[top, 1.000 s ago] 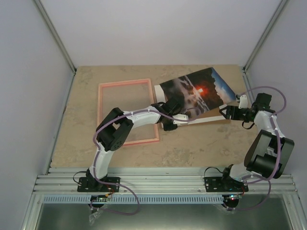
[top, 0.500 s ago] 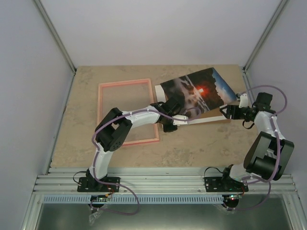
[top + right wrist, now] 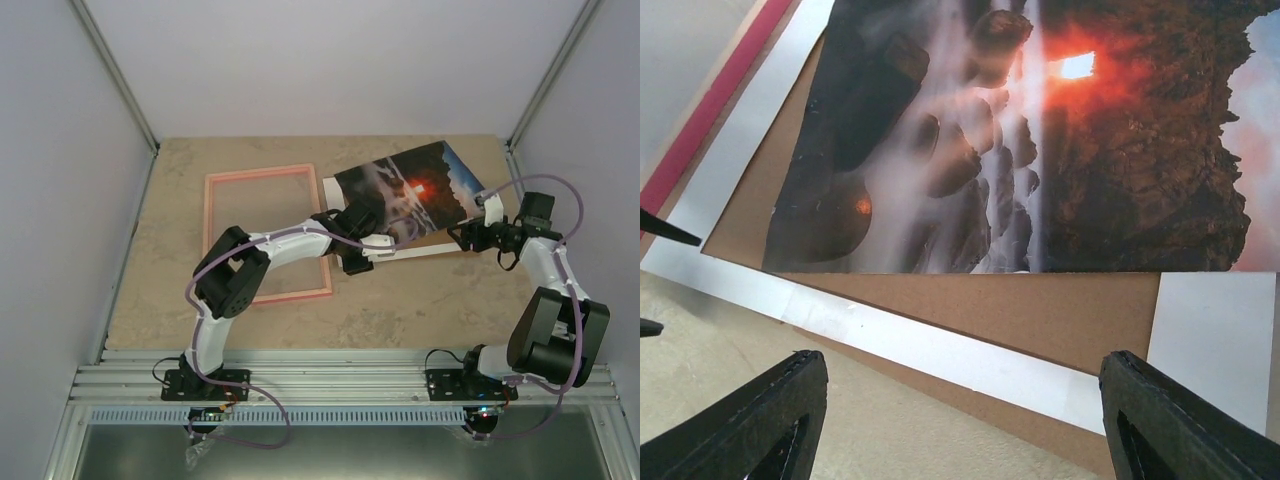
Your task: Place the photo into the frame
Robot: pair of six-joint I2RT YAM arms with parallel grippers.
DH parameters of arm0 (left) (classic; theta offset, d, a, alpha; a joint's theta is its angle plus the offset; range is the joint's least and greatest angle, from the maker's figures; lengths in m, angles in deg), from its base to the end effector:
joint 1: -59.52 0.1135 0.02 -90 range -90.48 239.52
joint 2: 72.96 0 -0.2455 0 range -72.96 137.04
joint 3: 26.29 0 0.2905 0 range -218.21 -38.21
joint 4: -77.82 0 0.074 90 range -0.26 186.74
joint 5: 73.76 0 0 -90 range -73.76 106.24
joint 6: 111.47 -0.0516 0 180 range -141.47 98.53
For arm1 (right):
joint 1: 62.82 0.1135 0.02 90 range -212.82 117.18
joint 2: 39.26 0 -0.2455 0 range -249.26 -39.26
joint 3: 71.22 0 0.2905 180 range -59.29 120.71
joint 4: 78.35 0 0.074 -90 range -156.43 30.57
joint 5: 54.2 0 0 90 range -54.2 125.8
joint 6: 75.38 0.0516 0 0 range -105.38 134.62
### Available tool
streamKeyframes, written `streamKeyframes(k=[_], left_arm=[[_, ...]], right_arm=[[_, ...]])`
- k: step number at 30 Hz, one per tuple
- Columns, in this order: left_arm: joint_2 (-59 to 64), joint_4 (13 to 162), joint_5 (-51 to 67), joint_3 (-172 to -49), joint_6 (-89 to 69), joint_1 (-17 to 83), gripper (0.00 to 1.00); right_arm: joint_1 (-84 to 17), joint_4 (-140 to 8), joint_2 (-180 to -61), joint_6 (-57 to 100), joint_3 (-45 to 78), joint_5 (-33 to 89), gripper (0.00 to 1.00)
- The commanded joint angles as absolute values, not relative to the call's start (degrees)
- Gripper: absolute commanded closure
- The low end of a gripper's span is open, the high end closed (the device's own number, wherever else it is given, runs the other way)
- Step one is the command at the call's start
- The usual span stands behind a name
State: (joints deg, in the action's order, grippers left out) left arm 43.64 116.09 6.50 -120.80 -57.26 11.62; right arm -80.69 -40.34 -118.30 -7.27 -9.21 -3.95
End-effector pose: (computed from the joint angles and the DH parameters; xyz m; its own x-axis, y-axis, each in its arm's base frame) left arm 0.3025 -0.3478 0.1152 -0.0122 0.8732 -0.4872 0.9795 0.1085 0.1699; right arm 0.3111 -0.0656 0.1763 -0.6817 -0.0814 -0.7271 -0.3955 0.8771 0.2726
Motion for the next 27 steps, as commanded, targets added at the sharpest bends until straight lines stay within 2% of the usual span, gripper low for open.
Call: streamKeyframes(k=[1,6,12,16,24,27], left_arm=[[48.05,114.75,8.31,-123.99,-55.30,11.36,0.39],[50.48,113.92,10.34,-123.69,-56.49,10.87,0.47],[50.14,115.11,9.98,-122.19,-57.86,10.48,0.76],[49.10,116.31,8.17,-122.55,-57.88,10.48,0.89],[46.81,117.67,2.87,-123.57,-56.33,10.48,1.00],[45.90,116.77,2.62,-123.23,-55.69,10.48,1.00]], right_arm=[[-80.51,-42.08,-117.35,-8.93,-10.70,-2.99,0.25],[-80.51,-41.80,-116.61,-9.87,-11.58,-2.27,0.24],[-80.55,-42.88,-116.53,-10.30,-12.10,-1.72,0.24],[-80.49,-43.77,-116.69,-11.14,-12.68,-1.35,0.24],[-79.03,-48.81,-116.35,-16.48,-16.57,-0.36,0.24],[-77.03,-51.66,-116.09,-17.90,-17.97,0.93,0.24]])
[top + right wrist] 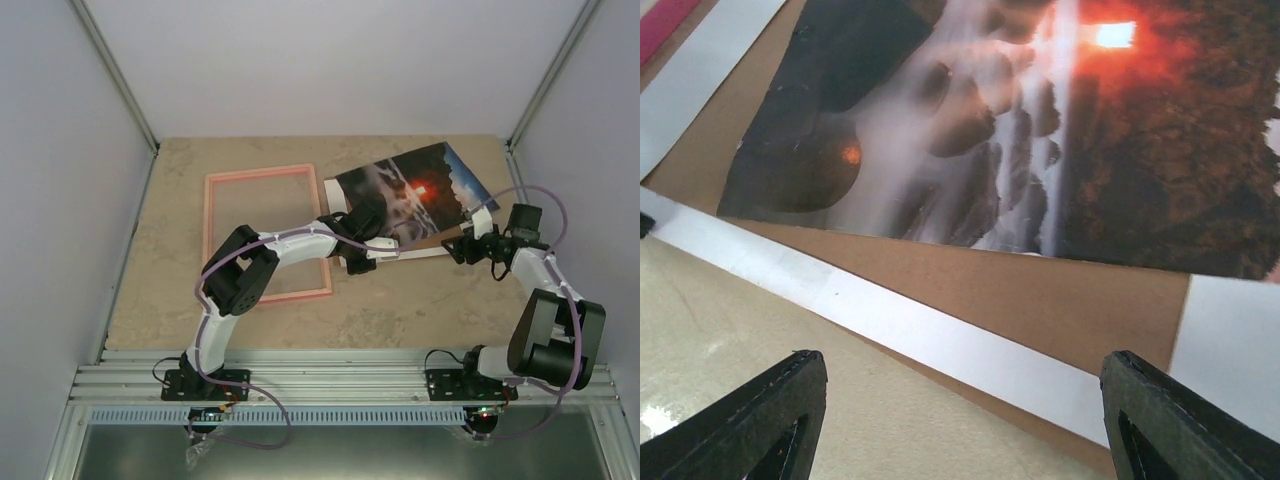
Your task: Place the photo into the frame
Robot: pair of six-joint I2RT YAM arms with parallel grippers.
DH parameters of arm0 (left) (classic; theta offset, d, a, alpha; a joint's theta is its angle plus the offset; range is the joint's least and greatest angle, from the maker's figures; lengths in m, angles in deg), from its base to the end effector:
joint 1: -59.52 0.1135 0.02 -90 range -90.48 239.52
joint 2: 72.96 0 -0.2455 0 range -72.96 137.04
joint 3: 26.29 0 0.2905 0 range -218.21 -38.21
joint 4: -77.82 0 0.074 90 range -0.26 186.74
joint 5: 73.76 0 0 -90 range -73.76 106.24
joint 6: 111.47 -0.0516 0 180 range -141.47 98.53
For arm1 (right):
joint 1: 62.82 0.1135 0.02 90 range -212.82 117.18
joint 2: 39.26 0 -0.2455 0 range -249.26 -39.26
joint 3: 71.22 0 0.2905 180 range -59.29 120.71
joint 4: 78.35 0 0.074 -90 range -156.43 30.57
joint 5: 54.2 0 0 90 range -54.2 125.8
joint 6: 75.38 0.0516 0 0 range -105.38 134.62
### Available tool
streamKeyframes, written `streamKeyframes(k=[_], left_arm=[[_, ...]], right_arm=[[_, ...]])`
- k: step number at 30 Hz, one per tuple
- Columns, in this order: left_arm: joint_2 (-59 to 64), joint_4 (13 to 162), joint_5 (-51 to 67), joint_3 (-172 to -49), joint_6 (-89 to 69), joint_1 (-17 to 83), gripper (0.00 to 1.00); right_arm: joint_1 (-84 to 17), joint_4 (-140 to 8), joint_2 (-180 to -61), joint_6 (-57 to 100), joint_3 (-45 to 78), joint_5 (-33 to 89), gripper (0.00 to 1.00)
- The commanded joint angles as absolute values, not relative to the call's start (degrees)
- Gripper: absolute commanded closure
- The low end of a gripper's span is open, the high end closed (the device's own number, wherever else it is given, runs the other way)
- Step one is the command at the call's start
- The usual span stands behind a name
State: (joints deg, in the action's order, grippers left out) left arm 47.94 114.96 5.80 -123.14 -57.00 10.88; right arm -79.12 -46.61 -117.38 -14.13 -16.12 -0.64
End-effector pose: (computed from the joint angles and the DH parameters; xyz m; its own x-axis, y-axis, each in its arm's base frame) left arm 0.3045 -0.3601 0.0965 -0.0087 0.8748 -0.4845 0.9841 0.0933 0.1508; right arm 0.2999 -0.0558 0.1458 -0.6377 -0.2167 -0.7392 -0.4675 0.8716 0.1478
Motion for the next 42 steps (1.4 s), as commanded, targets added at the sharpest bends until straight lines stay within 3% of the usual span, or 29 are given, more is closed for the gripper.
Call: streamKeyframes(k=[1,9,20,24,31,36,41,42], left_arm=[[45.32,116.58,2.53,-123.09,-55.56,10.48,1.00],[41.57,117.84,-0.77,-123.75,-54.28,10.80,1.00],[38.50,119.91,-3.42,-124.11,-54.03,10.92,1.00],[38.06,120.28,-3.77,-124.76,-53.56,11.04,1.00],[36.93,121.62,-5.53,-127.79,-49.96,13.21,1.00],[31.73,123.59,-7.94,-131.21,-44.12,17.99,0.37],[24.48,122.44,-7.43,-134.38,-36.70,25.01,0.03],[23.10,121.65,-6.90,-134.73,-34.86,26.53,0.01]], right_arm=[[-76.19,-52.59,-115.95,-18.47,-18.51,1.27,0.24],[-67.49,-56.63,-112.12,-29.86,-24.53,-0.27,0.25],[-56.02,-63.91,-107.77,-41.10,-30.60,6.68,0.43],[-55.04,-64.80,-107.51,-44.34,-31.61,8.66,0.60],[-53.65,-63.58,-104.75,-47.33,-31.38,8.92,0.99],[-53.68,-54.76,-102.77,-44.84,-23.47,5.70,0.99],[-53.68,-47.45,-100.35,-41.68,-16.42,3.62,1.00],[-53.64,-46.28,-100.12,-40.68,-14.89,3.36,0.99]])
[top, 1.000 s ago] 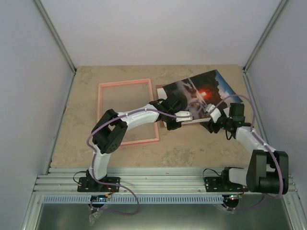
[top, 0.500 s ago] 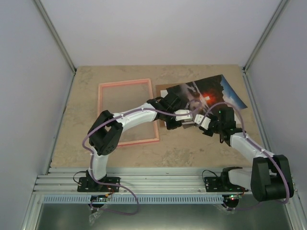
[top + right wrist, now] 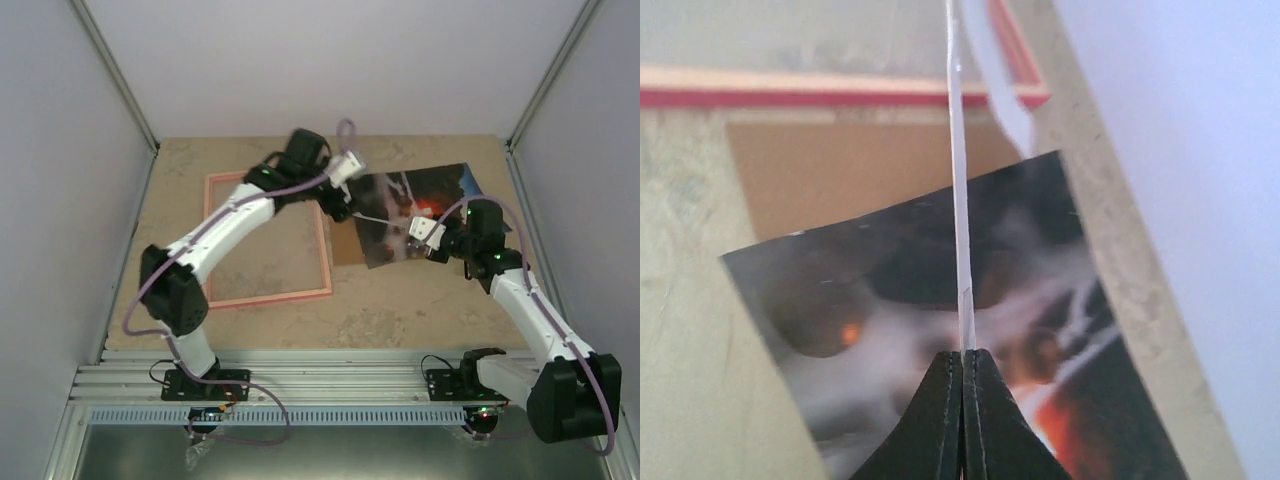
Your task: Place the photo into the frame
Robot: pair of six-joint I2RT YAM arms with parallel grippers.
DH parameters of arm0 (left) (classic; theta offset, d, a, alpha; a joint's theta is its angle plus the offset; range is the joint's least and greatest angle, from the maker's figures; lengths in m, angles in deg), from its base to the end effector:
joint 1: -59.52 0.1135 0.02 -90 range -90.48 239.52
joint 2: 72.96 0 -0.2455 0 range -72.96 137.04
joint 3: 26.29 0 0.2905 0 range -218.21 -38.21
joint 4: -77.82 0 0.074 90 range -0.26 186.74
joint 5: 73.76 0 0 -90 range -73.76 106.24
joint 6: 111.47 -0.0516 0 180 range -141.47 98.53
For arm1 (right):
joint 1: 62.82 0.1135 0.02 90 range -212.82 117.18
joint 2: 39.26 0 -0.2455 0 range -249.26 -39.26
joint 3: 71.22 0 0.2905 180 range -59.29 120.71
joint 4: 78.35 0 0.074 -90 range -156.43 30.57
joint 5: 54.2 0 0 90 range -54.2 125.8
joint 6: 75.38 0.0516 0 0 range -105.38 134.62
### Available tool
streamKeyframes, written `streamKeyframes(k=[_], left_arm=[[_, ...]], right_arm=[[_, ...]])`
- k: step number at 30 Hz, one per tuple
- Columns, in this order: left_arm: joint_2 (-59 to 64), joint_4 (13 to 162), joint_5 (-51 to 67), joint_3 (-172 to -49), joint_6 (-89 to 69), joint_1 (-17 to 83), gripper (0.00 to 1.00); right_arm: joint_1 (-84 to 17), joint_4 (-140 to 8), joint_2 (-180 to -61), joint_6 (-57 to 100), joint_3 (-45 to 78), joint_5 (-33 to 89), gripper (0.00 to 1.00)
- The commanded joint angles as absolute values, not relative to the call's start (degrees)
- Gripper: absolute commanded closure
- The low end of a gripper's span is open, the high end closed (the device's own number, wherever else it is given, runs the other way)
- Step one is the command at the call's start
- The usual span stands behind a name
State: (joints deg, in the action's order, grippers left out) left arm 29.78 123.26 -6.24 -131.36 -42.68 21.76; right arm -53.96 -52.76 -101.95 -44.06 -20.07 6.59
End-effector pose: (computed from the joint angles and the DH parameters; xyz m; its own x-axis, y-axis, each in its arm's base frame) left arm 0.3462 -0.2931 0.2816 -0.2191 0.5926 -0.7751 0.9287 0.3703 0.0205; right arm 0.2796 0.0691 0.2017 0.1332 -0.7339 -0.6661 -0.7792 0.3377 -0.5280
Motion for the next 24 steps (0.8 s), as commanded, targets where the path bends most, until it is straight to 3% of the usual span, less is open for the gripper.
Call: streamKeyframes(k=[1,11,16,20,24], left_arm=[[21.82,120.78,-6.22,-134.93,-33.13,28.07,0.01],[10.26,113.55,6.94,-129.14,-23.29,35.13,0.01],[8.52,113.76,6.55,-125.27,-18.91,36.64,0.01],[7.52,113.38,4.26,-120.58,-16.78,37.35,0.01],[5.79,112.75,-0.28,-116.69,-14.85,39.04,0.01]], right_arm=[[-53.68,-45.07,-99.89,-39.61,-13.17,3.10,0.99],[-56.59,-40.45,-100.11,-25.81,1.03,3.58,0.99],[-63.97,-41.57,-104.51,-12.91,3.43,-4.19,0.99],[-64.14,-38.92,-108.43,-11.25,2.32,-8.18,0.99],[-65.06,-38.69,-108.56,-8.80,13.09,-11.10,0.99]])
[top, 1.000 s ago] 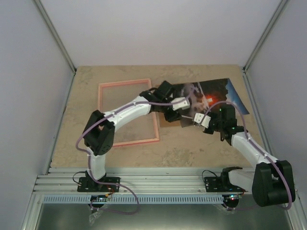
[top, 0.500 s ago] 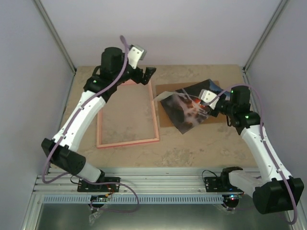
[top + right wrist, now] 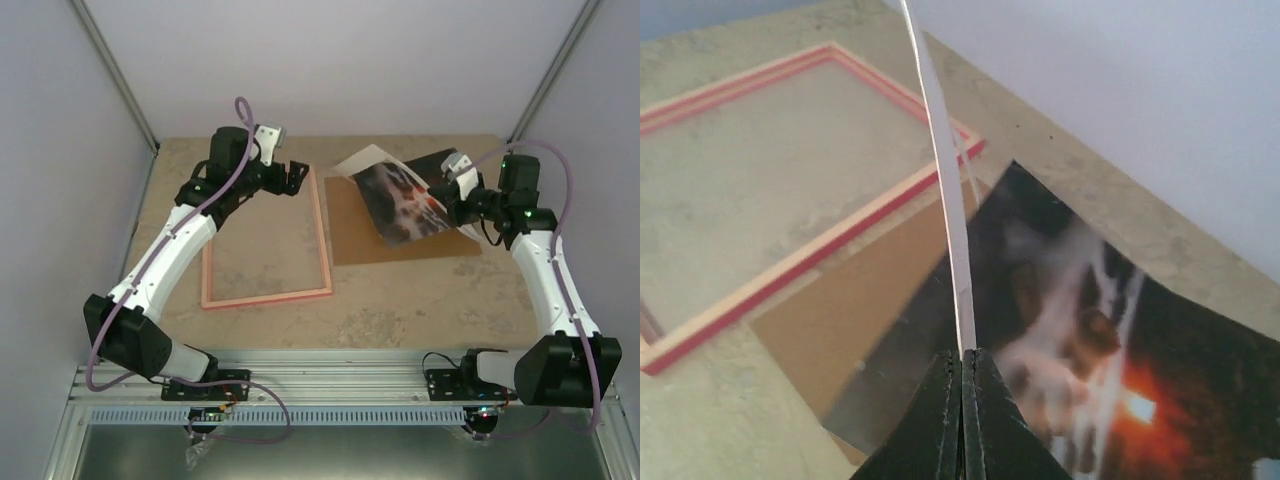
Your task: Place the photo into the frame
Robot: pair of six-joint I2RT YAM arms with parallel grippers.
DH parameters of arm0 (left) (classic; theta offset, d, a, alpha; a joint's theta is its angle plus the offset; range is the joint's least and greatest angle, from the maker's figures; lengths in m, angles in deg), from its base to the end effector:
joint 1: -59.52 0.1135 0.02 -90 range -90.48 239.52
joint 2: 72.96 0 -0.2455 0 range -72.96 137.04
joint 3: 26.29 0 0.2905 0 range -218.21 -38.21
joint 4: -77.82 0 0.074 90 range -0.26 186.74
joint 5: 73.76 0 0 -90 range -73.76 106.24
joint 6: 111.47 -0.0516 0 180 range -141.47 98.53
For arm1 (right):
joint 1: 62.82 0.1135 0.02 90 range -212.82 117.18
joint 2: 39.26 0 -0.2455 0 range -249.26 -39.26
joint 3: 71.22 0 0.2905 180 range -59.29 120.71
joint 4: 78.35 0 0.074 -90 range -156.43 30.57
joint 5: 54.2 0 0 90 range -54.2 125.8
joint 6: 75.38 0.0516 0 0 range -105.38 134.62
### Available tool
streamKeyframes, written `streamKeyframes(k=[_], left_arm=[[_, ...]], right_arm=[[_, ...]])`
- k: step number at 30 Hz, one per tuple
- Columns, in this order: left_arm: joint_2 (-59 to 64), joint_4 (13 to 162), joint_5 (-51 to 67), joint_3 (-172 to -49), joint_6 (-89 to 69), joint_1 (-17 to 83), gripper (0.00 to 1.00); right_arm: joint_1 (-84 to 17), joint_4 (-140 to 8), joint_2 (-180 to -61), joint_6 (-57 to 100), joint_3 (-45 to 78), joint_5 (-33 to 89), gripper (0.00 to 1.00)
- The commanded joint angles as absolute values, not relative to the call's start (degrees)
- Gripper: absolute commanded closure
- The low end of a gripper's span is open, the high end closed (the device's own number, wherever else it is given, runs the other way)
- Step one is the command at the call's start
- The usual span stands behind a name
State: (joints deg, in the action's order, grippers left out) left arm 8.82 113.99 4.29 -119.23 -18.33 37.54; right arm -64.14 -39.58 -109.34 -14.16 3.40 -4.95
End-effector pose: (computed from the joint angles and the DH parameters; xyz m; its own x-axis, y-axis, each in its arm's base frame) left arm 0.3509 -0.1532 0.3601 -0.4210 0.1122 -0.9001 0.5179 0.8444 -0.1370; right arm 0.3201 0.0263 0.3037 -0.2415 -0.3593 -0.9014 -0.7284 0.6809 -0.0762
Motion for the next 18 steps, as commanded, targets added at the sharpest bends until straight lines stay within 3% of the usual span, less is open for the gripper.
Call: streamKeyframes(k=[1,5,13,18], left_arm=[[5.33,112.47,-1.34,-116.10,-14.35,39.38,0.01],[3.64,109.97,-3.31,-113.59,-12.25,40.64,0.01],[1.11,106.94,-3.74,-110.16,-14.08,41.65,0.01],[-2.36,104.38,-14.98,-107.06,-16.78,46.09,0.01]], right_arm=[[-65.51,-38.11,-108.97,-7.58,17.03,-12.90,0.99],[-65.90,-38.08,-107.87,-3.84,25.86,-15.55,1.00],[-65.46,-41.77,-104.39,1.61,16.37,-18.20,0.99],[-65.28,-47.10,-104.27,9.08,18.84,-22.50,0.99]])
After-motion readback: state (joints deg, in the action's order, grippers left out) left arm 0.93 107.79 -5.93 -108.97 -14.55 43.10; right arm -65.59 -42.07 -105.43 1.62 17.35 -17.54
